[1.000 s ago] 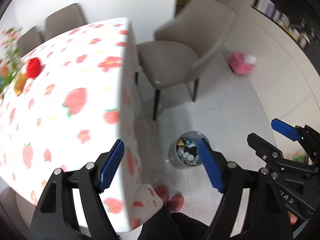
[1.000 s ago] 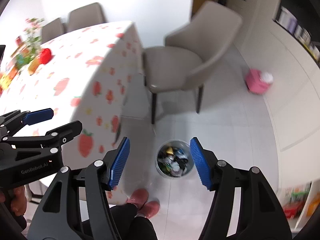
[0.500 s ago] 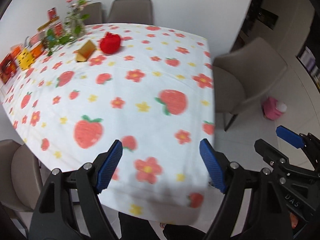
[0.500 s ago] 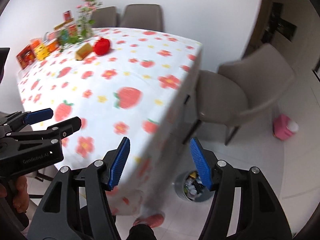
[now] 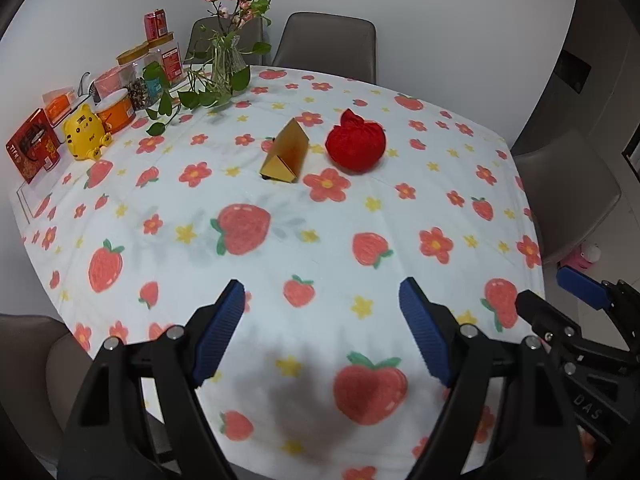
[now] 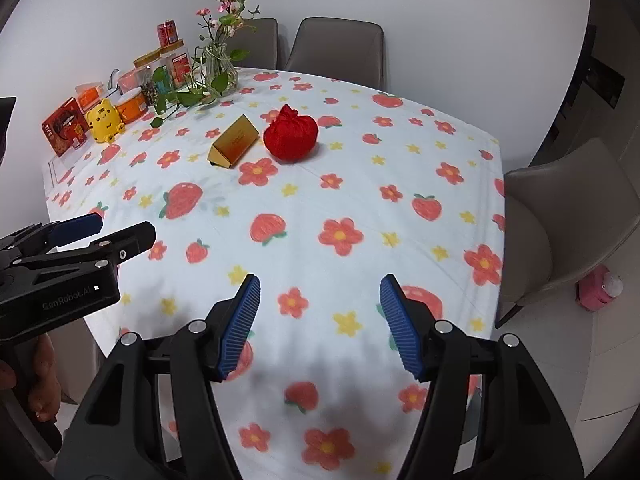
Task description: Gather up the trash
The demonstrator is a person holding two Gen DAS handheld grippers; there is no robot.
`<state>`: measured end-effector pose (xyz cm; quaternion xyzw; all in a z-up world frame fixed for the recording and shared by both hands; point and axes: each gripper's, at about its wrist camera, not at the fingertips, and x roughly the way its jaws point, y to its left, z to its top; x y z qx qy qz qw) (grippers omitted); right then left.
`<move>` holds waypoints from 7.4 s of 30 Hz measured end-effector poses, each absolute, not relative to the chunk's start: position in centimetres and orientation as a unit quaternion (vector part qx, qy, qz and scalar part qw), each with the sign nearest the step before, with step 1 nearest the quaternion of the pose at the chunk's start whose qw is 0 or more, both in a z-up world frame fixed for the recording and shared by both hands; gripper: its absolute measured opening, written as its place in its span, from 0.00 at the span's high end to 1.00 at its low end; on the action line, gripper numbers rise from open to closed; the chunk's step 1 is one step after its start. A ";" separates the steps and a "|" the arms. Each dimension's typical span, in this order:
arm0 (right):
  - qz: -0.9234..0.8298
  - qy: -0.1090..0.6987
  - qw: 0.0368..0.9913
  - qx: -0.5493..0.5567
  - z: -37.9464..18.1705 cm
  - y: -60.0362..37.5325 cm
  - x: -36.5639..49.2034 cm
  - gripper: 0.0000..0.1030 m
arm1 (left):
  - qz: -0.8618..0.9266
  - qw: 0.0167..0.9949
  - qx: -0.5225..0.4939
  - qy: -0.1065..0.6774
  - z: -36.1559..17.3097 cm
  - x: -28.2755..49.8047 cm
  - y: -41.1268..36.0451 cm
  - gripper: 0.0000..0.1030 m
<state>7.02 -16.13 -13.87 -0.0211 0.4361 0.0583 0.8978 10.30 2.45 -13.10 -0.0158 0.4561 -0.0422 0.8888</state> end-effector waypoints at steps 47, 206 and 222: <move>0.142 0.479 0.863 -0.071 -22.9 -9.6 33.9 0.67 | -0.038 0.852 -0.007 0.522 -24.8 34.6 6.1 0.43; 0.110 0.400 0.909 -0.022 -5.3 -17.2 -6.3 0.40 | 0.001 0.896 0.019 0.443 -4.4 -3.0 -1.3 0.16; 0.160 0.397 0.900 -0.079 -4.0 -14.4 -2.5 0.40 | 0.076 0.884 -0.048 0.458 -3.9 -2.2 0.7 0.14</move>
